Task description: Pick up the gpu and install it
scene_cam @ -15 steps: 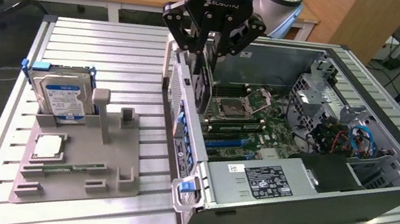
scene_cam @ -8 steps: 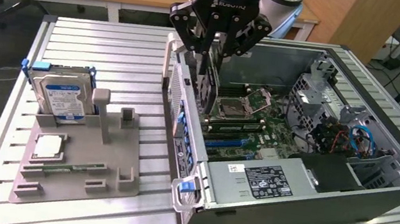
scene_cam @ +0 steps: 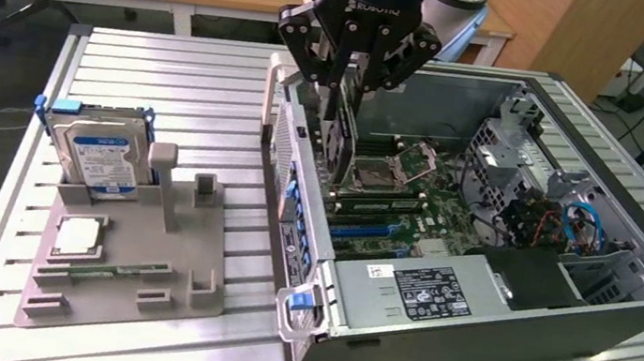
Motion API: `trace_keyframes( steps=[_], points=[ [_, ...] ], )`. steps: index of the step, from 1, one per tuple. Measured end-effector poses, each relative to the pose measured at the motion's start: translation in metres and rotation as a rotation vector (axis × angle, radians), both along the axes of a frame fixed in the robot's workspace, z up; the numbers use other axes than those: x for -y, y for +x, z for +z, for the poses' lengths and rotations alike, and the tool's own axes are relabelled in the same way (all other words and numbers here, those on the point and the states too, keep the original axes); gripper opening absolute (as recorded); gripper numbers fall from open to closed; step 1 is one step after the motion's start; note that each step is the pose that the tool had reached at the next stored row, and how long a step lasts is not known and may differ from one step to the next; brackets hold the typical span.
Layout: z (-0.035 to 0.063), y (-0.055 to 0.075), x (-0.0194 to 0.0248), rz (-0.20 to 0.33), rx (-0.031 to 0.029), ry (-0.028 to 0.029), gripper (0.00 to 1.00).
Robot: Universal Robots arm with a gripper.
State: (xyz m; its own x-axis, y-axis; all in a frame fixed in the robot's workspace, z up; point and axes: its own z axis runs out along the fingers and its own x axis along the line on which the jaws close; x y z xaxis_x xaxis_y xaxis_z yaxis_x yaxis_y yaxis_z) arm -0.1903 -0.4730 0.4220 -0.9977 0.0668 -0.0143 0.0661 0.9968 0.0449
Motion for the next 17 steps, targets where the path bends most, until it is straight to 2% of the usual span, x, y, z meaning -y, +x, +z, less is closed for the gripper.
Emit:
trace_keyframes(
  steps=[17],
  points=[
    [-0.0002,0.012,0.0,0.0,0.0,0.0,0.26]
  ],
)
